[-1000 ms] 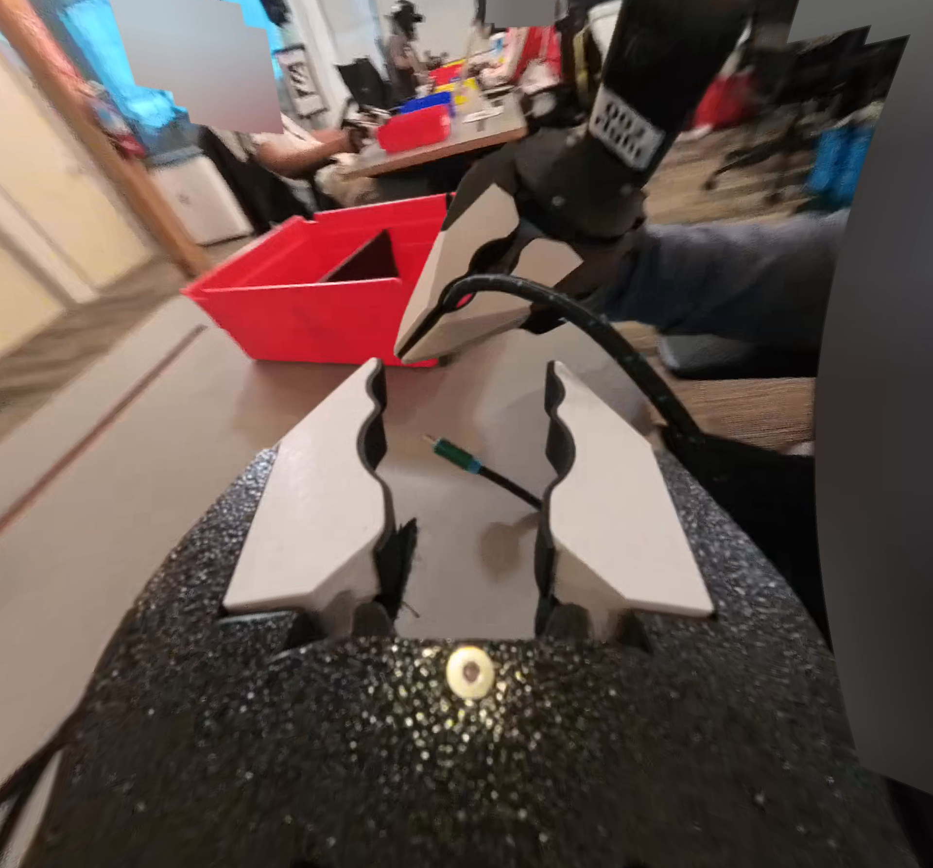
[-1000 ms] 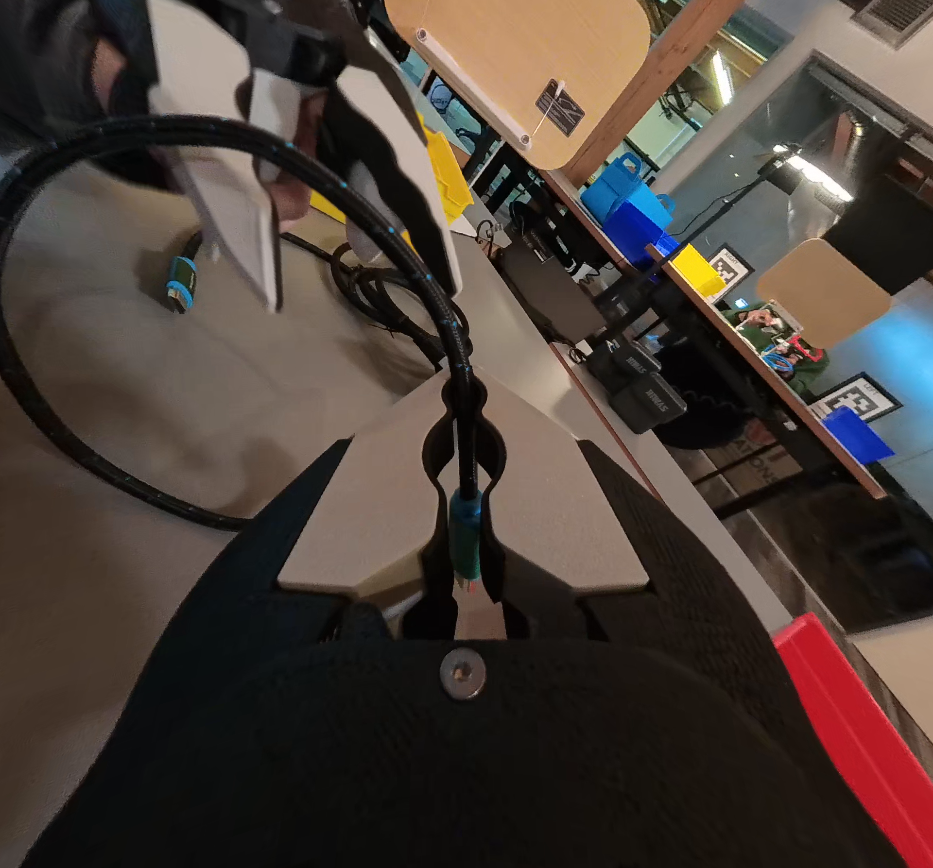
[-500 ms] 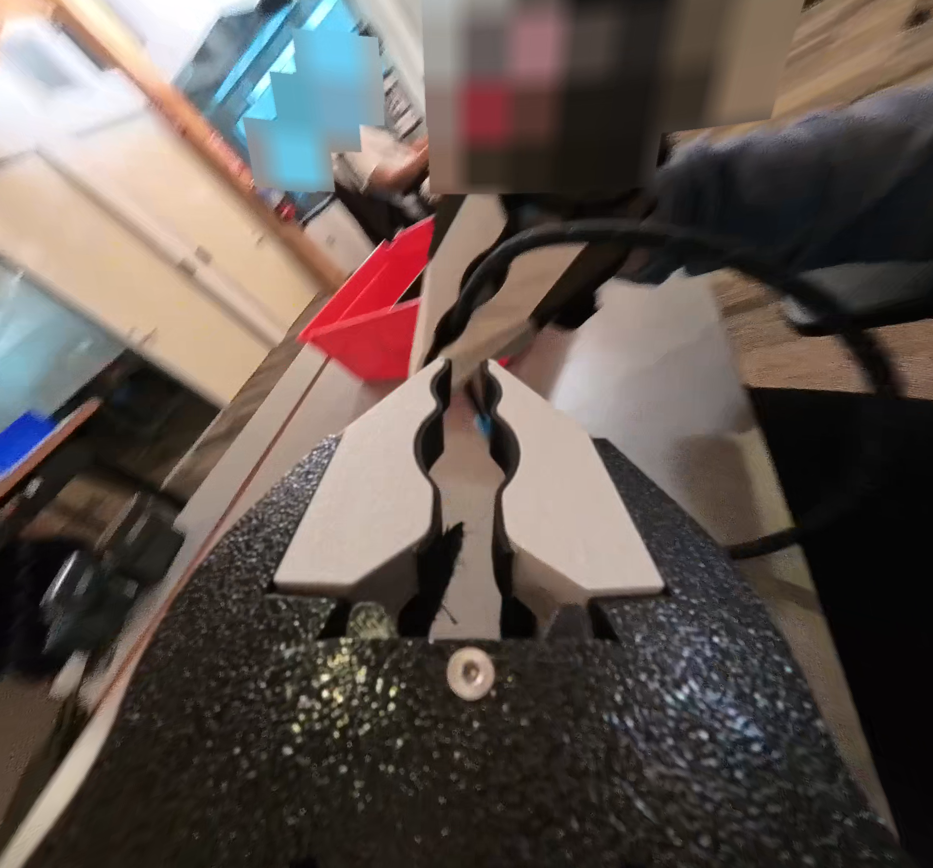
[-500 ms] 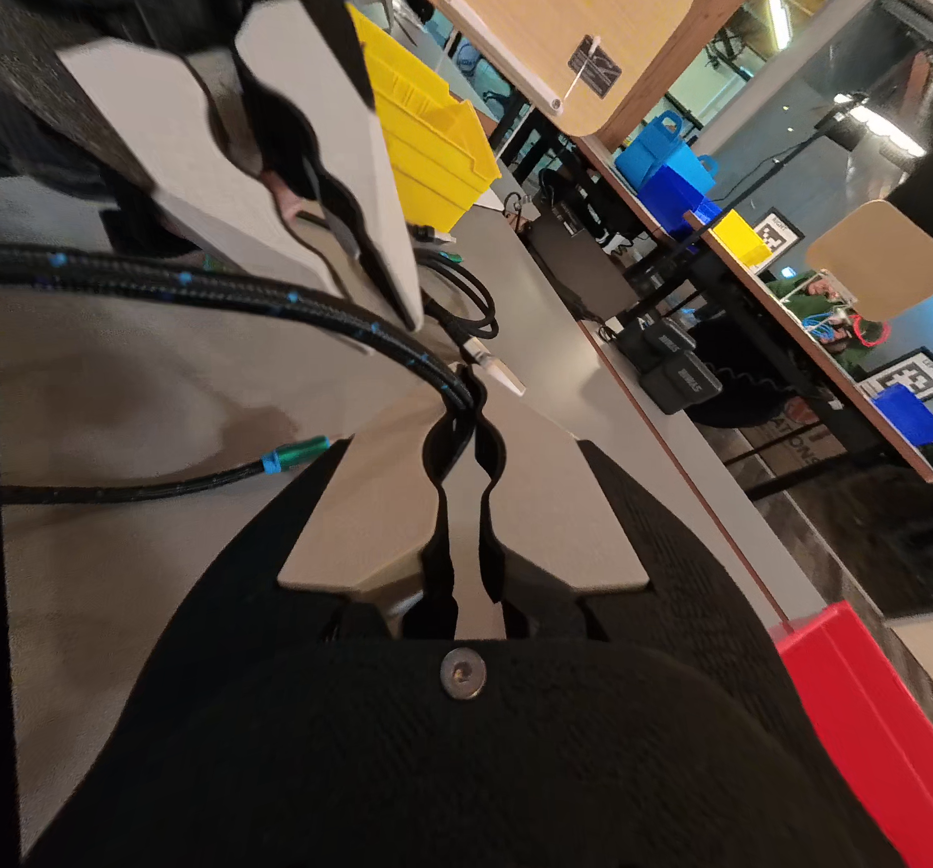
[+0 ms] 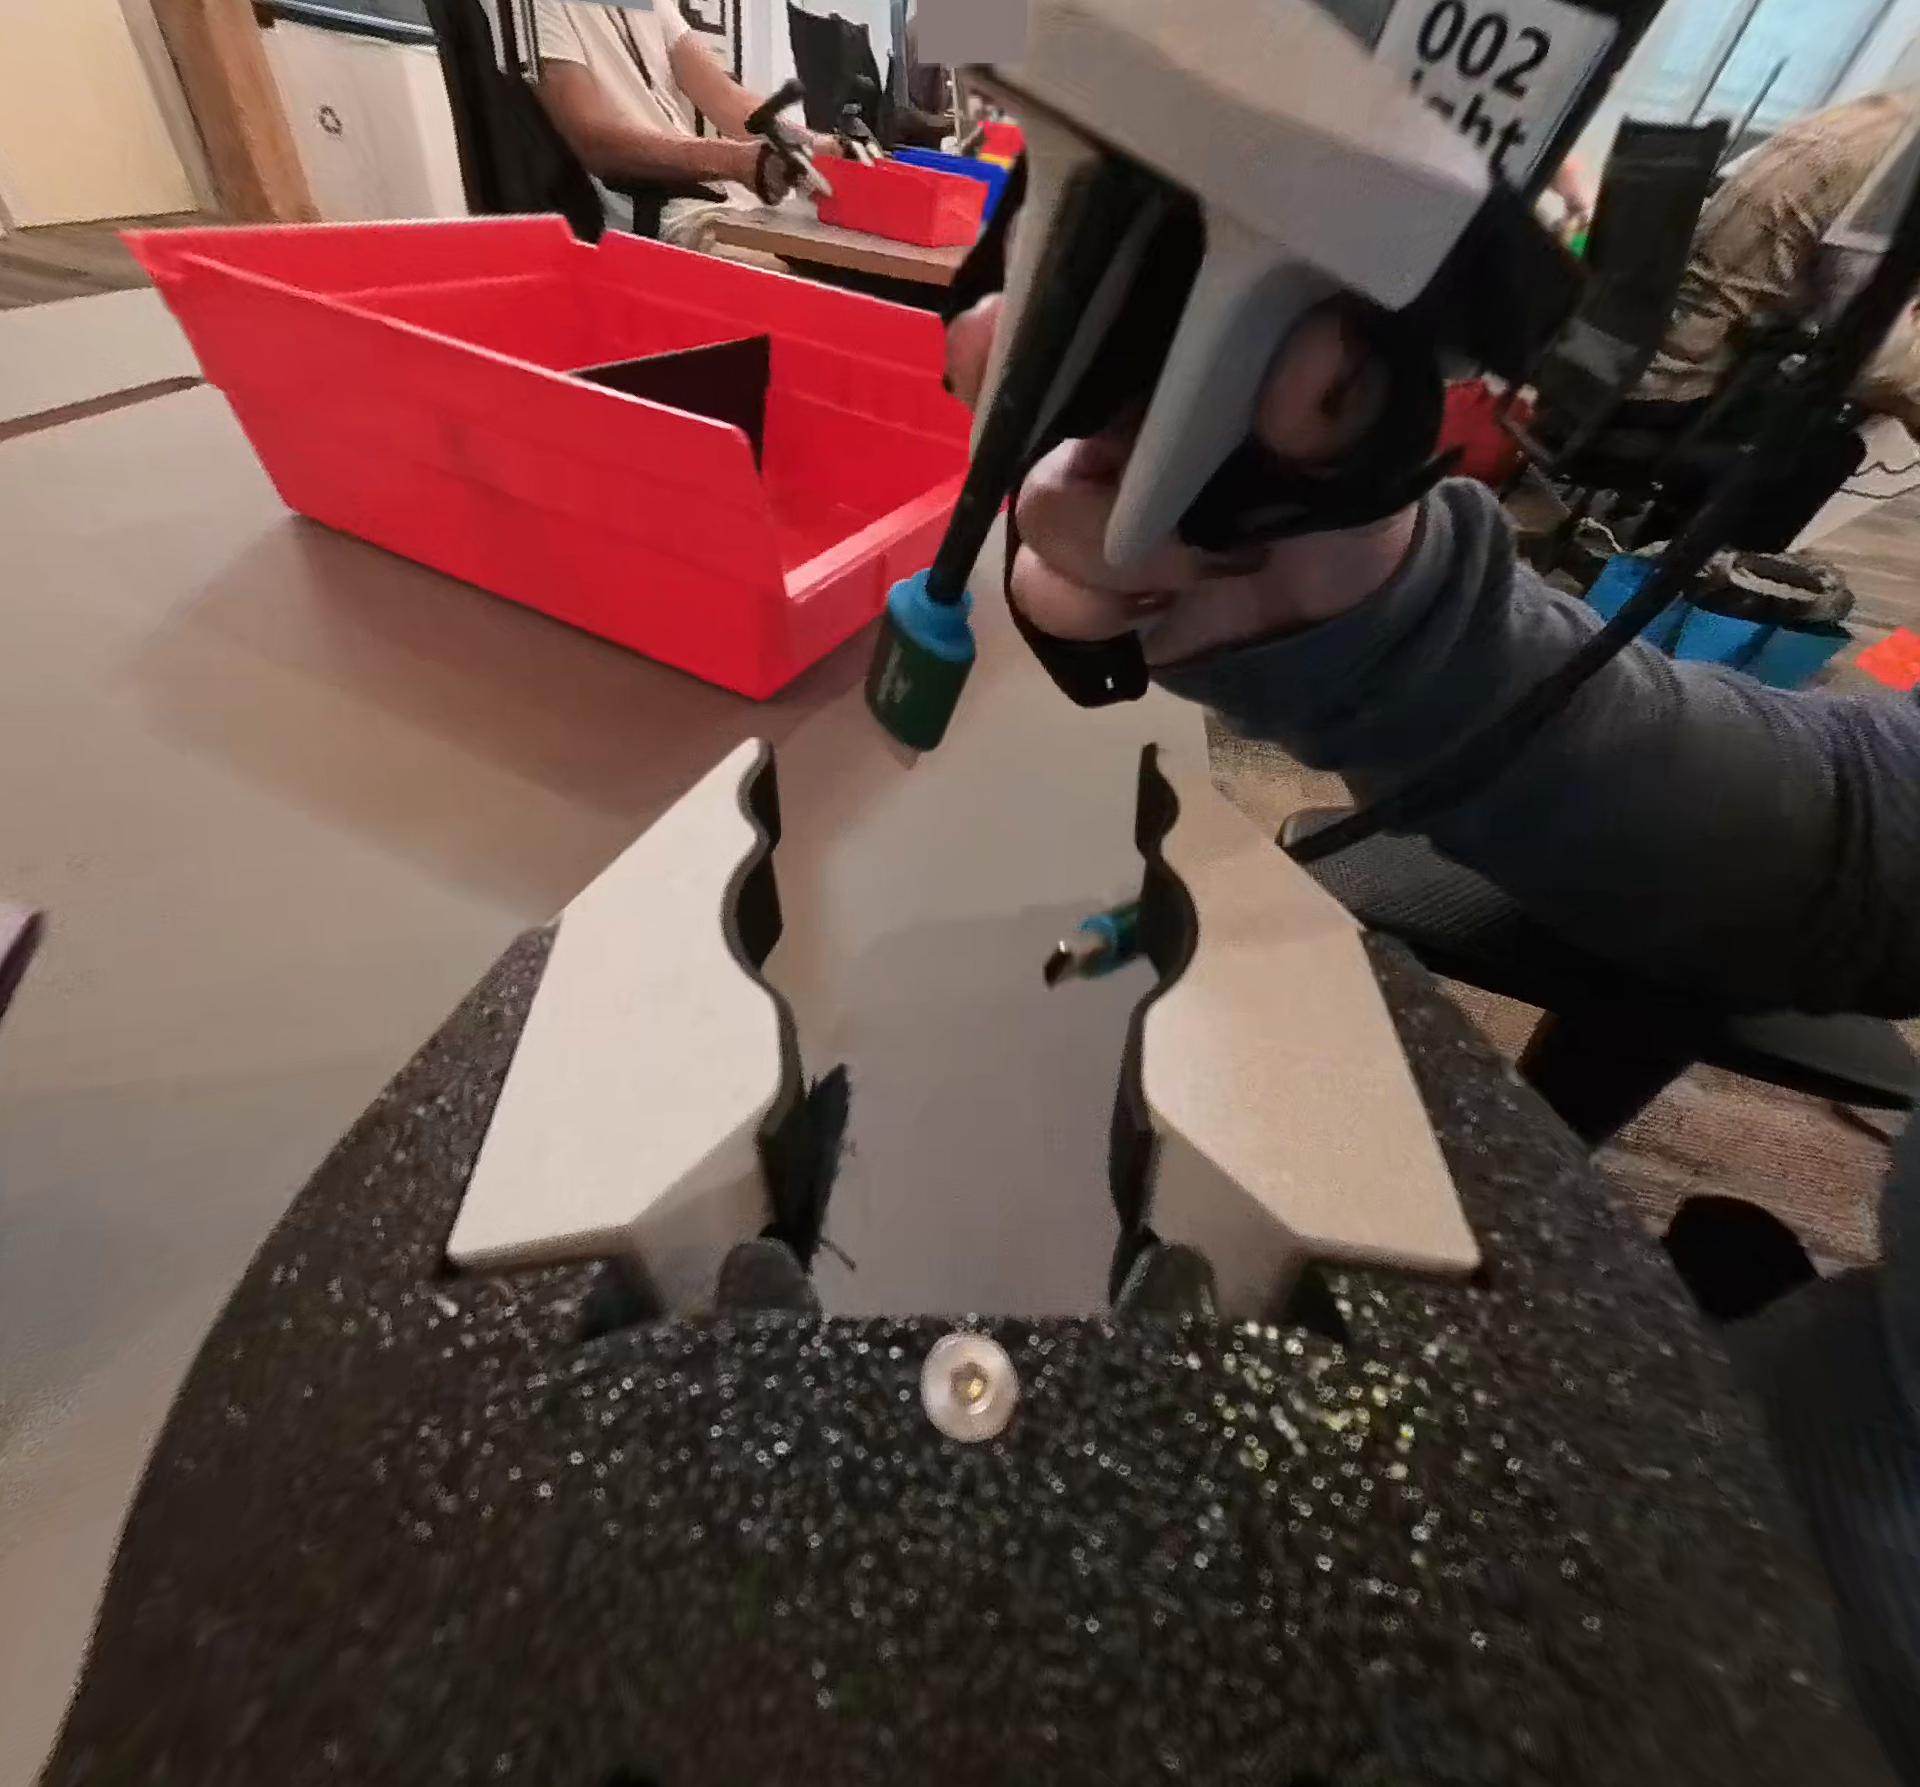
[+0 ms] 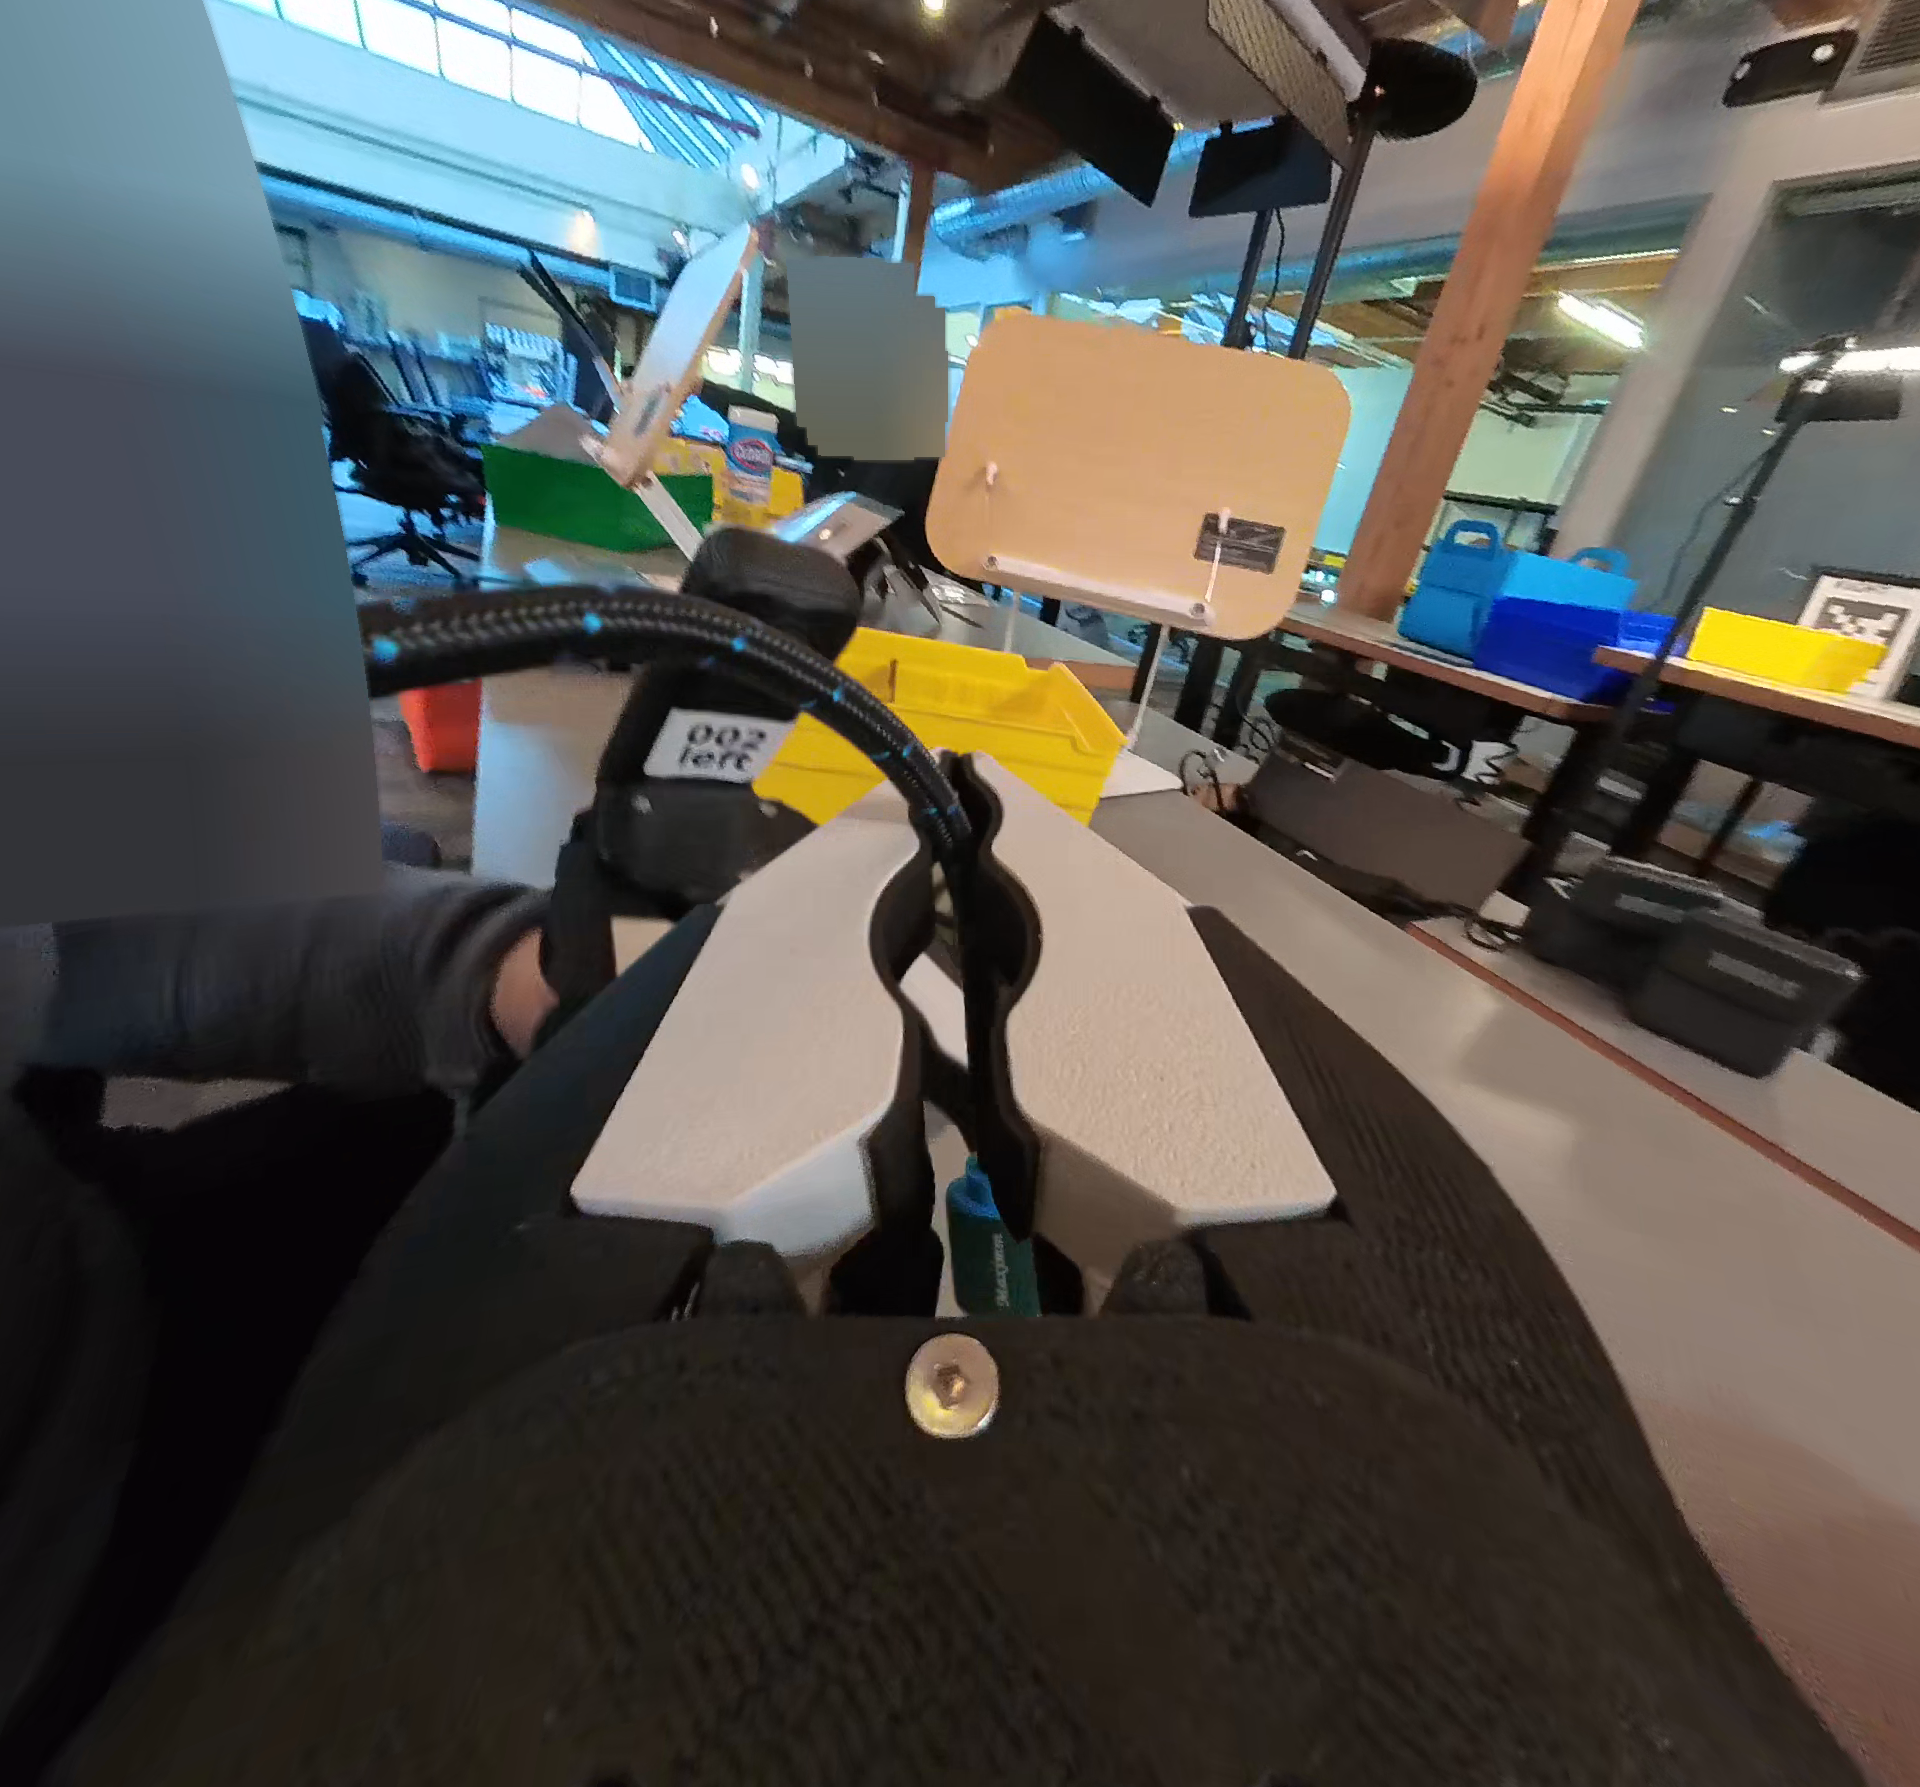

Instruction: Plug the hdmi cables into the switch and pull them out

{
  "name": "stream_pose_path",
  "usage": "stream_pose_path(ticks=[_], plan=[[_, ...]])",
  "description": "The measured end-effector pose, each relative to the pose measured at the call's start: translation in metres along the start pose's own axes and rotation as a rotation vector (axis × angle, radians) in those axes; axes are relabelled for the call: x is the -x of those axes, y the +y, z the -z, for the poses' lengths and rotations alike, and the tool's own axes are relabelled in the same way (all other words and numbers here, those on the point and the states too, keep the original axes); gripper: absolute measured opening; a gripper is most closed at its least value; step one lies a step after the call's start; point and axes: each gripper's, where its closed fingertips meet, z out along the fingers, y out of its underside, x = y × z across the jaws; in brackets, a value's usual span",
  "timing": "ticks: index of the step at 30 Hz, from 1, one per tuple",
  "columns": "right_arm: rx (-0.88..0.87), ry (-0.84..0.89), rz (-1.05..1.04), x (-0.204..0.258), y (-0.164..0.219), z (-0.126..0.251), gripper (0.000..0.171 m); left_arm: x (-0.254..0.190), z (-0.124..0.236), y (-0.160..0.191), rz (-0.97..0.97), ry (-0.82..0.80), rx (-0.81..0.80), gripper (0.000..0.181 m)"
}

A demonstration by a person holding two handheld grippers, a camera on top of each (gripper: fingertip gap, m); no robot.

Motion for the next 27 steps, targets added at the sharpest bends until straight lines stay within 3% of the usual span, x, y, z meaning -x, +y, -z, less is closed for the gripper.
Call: stream_pose_path(ticks=[3, 6, 10, 16, 17, 21, 23, 25, 27], plan=[[-0.027, -0.03, -0.029, 0.007, -0.007, -0.003, 0.0, -0.004, -0.01, -0.006, -0.041, -0.018, -0.051, 0.049], [-0.035, -0.047, -0.027, 0.01, -0.013, -0.001, 0.0, -0.001, -0.011, -0.012, -0.087, -0.046, -0.082, 0.014], [0.067, 0.023, 0.073, -0.004, -0.006, 0.012, 0.0, 0.009, 0.001, -0.01, -0.197, -0.134, -0.007, 0.011], [0.414, 0.033, 0.265, -0.01, 0.038, 0.031, 0.0, 0.028, 0.021, 0.009, -0.444, -0.265, 0.28, 0.009], [0.487, 0.021, 0.303, -0.008, 0.046, 0.034, 0.03, 0.032, 0.023, 0.012, -0.483, -0.291, 0.323, 0.009], [0.886, 0.106, 0.404, -0.028, 0.084, 0.071, 0.063, 0.055, 0.041, 0.01, -0.583, -0.434, 0.423, 0.009], [0.994, 0.176, 0.378, -0.039, 0.087, 0.091, 0.063, 0.065, 0.05, 0.013, -0.63, -0.484, 0.49, 0.009], [1.102, 0.368, 0.404, -0.066, 0.078, 0.116, 0.054, 0.072, 0.057, 0.016, -0.695, -0.536, 0.567, 0.01], [1.098, 0.513, 0.462, -0.082, 0.059, 0.124, 0.046, 0.073, 0.058, 0.021, -0.732, -0.543, 0.628, 0.009]])
